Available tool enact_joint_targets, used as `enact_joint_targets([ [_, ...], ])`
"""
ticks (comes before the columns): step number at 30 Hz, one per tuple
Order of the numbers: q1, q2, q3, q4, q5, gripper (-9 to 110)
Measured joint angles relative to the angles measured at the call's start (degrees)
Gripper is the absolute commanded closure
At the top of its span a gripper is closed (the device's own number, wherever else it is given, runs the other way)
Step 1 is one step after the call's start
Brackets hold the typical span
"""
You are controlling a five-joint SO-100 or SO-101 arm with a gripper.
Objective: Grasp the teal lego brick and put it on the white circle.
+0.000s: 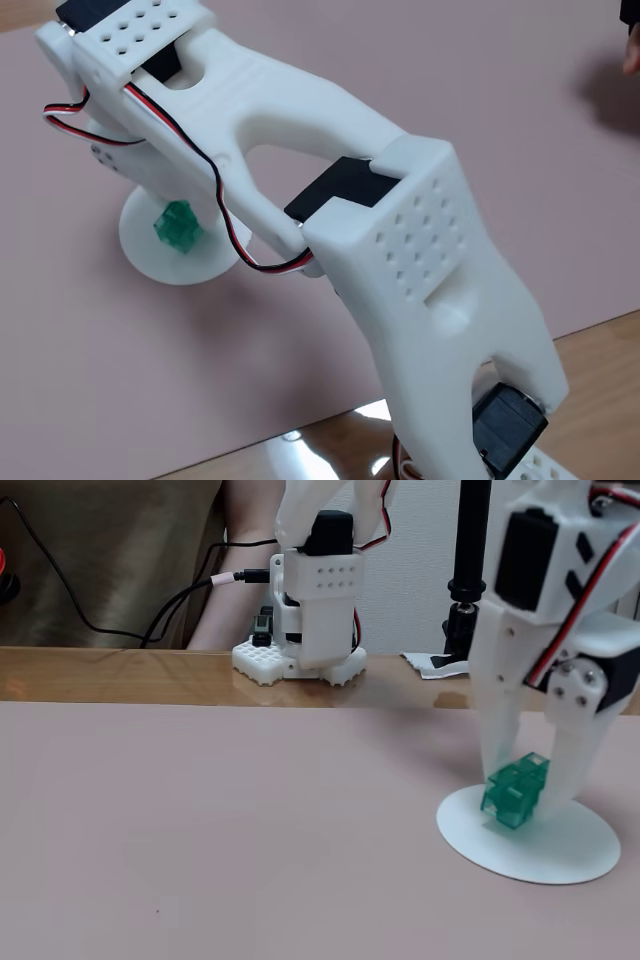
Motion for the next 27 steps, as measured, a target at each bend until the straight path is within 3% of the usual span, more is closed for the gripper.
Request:
enact_joint_targets([
  [6, -0.4, -0.4, 0.4, 0.4, -0.4, 75],
  [17, -1.6, 4.0, 0.8, 1.6, -1.3, 75],
  [20, -1.1, 6.9, 0.8, 2.1, -1.3, 79],
  [24, -1.9, 15.0, 0.8, 2.5, -1.4, 101],
  [27, 0.0, 23.5, 0.8, 2.8, -1.1, 102],
])
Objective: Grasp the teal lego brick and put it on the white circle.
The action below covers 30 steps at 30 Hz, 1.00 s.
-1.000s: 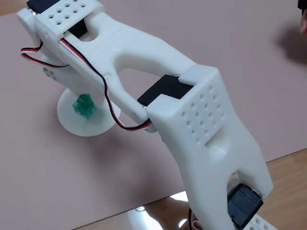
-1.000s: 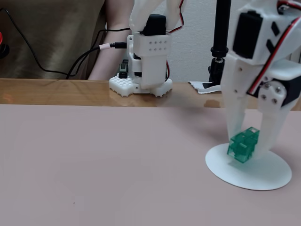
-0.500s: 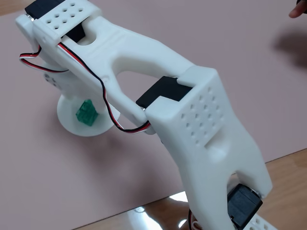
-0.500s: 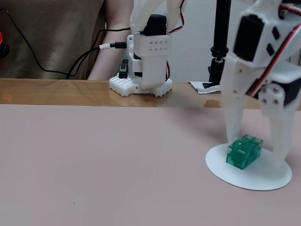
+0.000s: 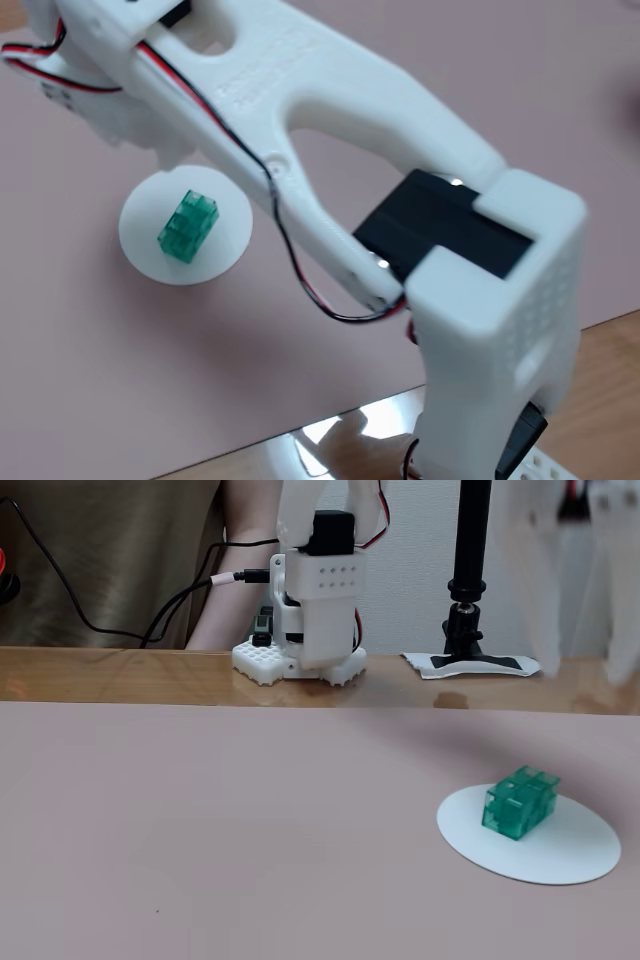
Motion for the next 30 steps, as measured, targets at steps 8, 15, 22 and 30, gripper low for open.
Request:
enact_joint_targets([
  [8, 8.7, 24.4, 1.8, -0.4, 1.5, 102],
  [15, 17.0, 54.6, 24.4, -11.1, 0.4, 102],
  [22, 22.7, 84.5, 52.9, -18.2, -4.0, 102],
  [30, 25.1, 103.3, 74.5, -19.3, -4.6, 102],
])
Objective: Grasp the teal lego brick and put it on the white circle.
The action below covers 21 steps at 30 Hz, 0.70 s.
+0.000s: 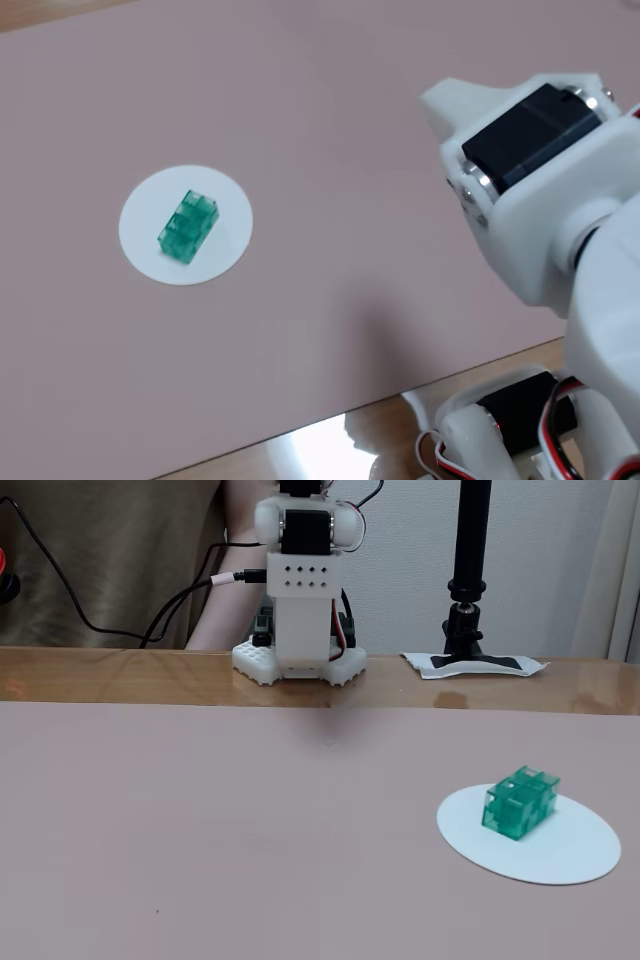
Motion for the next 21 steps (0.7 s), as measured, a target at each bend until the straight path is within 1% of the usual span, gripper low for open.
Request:
enact_joint_targets([
  [11, 0.1, 9.7, 17.2, -1.8, -0.7, 102],
  [21, -2.2, 12.0, 21.6, -1.8, -0.4, 102],
])
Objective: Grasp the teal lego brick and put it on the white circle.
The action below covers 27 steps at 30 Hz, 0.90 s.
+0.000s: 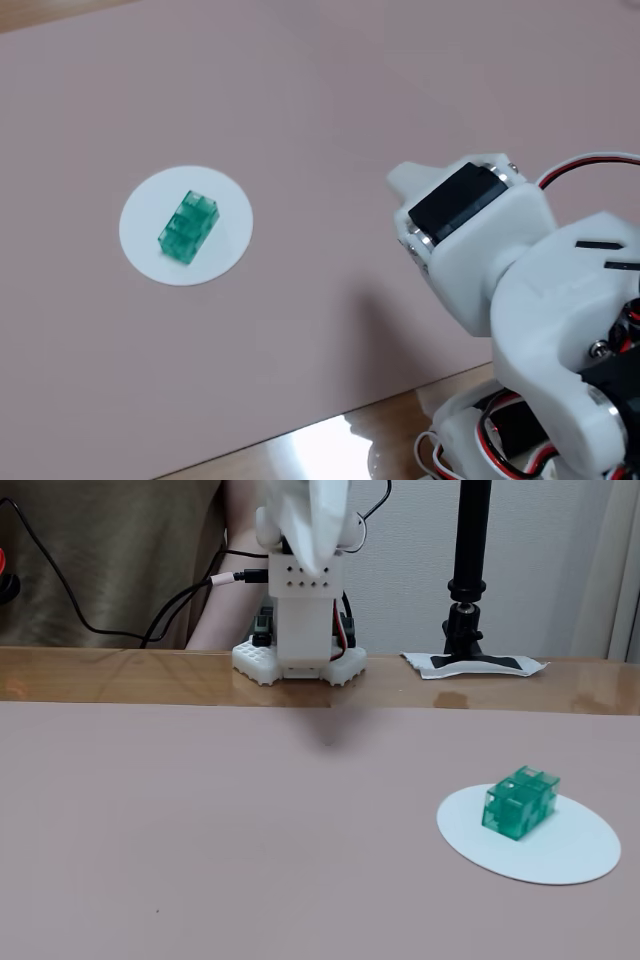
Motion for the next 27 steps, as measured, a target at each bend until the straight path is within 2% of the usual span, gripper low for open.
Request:
enact_joint_targets([
  [27, -0.4, 0.2, 17.8, -4.6, 1.5, 102],
])
